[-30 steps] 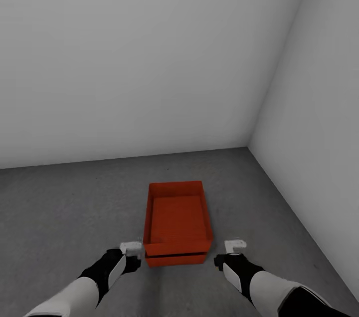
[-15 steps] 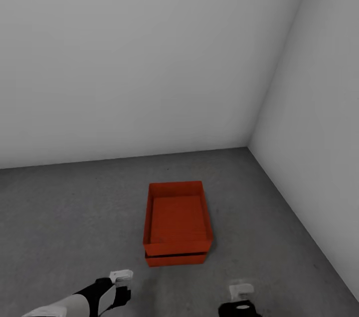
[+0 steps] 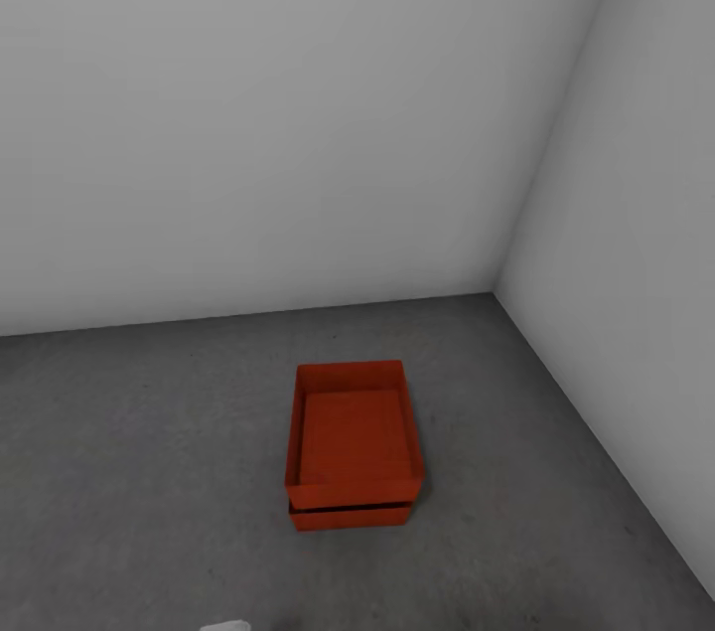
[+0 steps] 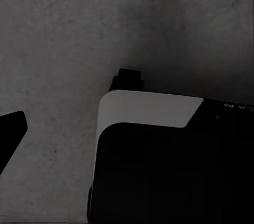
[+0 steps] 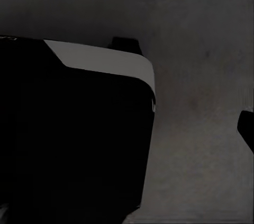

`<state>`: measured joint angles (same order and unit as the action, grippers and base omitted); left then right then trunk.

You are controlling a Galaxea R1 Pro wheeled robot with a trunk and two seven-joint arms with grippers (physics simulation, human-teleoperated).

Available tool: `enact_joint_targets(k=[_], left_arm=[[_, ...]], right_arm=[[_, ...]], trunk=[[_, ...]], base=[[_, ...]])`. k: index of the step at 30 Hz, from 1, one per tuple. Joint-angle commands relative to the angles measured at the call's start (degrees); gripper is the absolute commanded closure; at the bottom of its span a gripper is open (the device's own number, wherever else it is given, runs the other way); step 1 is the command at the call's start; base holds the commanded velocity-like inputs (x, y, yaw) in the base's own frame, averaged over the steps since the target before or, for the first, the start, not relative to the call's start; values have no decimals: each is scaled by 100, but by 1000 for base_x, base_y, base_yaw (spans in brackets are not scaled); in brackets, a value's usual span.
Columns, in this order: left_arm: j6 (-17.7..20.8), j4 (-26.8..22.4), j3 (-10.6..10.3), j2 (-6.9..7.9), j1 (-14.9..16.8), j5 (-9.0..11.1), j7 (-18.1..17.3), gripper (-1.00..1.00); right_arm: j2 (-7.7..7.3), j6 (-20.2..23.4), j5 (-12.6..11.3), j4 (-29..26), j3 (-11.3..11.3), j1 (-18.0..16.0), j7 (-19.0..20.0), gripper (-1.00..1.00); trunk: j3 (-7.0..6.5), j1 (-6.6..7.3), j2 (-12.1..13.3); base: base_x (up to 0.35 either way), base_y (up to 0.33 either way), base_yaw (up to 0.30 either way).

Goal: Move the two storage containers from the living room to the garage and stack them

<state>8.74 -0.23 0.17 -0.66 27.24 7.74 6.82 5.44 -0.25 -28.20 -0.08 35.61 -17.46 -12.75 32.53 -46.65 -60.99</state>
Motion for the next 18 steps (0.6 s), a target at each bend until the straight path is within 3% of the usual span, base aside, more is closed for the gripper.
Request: enact_joint_targets(k=[1, 8, 18], left_arm=[[-97, -4, -4, 11, -86, 59, 24, -100], [-338, 4, -8, 188, -352, 77, 35, -100], [-359, 2, -8, 199, -480, 71, 53, -100]], right_arm=[[0, -12, -53, 5, 52, 64, -18, -100], [19, -252, -64, 16, 51, 299, -25, -100], [2, -274, -63, 16, 51, 330, -20, -100]], trunk=[[4, 0, -3], [-26, 0, -3], [-112, 0, -3]], base=[[0, 0, 0], [0, 0, 0], [0, 0, 0]])
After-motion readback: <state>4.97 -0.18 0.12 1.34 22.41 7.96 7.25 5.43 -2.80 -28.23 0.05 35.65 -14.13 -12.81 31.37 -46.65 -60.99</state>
